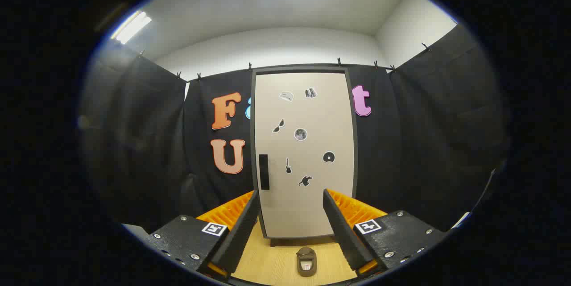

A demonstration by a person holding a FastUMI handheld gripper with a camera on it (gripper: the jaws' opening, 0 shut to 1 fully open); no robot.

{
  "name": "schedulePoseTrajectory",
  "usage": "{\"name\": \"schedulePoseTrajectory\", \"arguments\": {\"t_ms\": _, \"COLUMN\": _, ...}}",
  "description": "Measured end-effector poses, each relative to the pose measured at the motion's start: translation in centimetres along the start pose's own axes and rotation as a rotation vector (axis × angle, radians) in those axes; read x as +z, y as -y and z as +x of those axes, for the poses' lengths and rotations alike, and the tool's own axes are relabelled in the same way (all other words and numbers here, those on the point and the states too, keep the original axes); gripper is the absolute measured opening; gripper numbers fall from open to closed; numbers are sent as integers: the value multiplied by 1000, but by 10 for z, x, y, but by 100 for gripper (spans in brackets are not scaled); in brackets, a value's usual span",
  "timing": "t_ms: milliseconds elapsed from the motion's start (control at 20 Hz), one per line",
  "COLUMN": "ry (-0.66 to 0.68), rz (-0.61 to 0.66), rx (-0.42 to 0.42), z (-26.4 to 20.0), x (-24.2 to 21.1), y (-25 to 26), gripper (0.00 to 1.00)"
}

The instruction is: Open the shoe cabinet door, grab the shoes and put them into the shoe cabinet, then close the shoe cabinet door.

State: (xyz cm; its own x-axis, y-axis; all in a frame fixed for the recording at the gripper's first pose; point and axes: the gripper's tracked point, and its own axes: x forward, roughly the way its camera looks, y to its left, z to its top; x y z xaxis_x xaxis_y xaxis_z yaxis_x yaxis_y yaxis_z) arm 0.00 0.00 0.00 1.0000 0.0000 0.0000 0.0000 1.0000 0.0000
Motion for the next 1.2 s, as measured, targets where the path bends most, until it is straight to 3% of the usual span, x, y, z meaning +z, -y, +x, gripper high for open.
{"name": "schedulePoseTrajectory", "arguments": {"t_ms": 1200, "ry": 12, "rz": -9, "rx": -18, "z": 3, "x": 3, "y": -28, "gripper": 89}}
